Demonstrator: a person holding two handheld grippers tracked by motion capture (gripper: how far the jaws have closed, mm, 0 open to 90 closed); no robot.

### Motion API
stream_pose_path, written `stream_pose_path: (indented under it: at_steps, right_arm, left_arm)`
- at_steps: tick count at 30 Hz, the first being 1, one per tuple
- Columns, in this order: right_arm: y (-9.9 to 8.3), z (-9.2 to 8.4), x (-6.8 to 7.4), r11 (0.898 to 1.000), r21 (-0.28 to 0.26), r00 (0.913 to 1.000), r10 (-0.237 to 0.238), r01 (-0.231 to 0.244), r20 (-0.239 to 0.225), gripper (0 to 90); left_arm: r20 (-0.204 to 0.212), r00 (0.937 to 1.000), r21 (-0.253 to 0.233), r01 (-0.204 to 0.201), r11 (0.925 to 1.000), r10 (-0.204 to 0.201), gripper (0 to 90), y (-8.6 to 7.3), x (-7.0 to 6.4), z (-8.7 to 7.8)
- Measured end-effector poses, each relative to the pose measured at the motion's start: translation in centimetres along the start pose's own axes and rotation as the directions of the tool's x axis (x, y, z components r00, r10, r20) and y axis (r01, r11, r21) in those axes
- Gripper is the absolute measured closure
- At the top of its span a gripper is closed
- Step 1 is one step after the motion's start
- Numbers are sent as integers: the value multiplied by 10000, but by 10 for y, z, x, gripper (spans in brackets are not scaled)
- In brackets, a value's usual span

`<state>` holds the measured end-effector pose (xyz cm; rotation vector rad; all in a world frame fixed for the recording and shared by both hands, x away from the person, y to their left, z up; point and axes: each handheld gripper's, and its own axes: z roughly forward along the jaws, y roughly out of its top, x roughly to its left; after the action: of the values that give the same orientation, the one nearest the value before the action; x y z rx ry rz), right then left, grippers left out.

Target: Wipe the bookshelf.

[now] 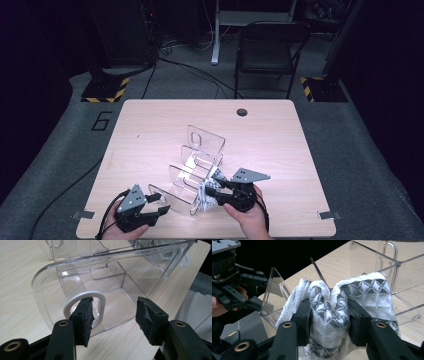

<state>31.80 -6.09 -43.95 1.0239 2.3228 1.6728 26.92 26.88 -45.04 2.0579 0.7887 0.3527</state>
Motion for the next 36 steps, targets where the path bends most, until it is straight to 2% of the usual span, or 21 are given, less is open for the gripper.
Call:
stream_pose_path:
  at_steps: [4, 10, 14, 18, 24, 34, 36]
  right_arm:
    - [0, -1, 2, 10000, 22, 10000, 6, -6, 2, 585]
    - [2, -1, 3, 9999, 67, 9999, -124, 124, -40, 591]
    - [4, -1, 6, 9998, 85, 9997, -161, 162, -166, 597]
    - [6, -1, 8, 9995, 126, 9991, -286, 290, -321, 598]
    - [11, -4, 10, 9992, 67, 9985, -399, 402, -370, 592]
    - [14, -4, 6, 9999, -48, 9990, -119, 117, -440, 585]
    - [14, -4, 7, 10000, -35, 9993, -93, 91, -356, 585]
  left_arm:
    - [-230, 9997, -191, -71, 9998, 66, 476, 1, 0, -12]
    - [-651, 9978, -600, -139, 9981, 100, 469, 11, 2, -29]
    - [-958, 9954, -796, -159, 9967, 82, 457, 16, 8, -38]
    - [-1122, 9936, -781, -236, 9967, 147, 437, 23, 15, -42]
    - [-1027, 9947, -587, -120, 9982, 59, 425, 26, 23, -33]
    - [-983, 9945, -328, 339, 9989, -369, 416, 3, 32, -11]
    - [-840, 9955, -301, 410, 9987, -434, 416, 2, 35, -6]
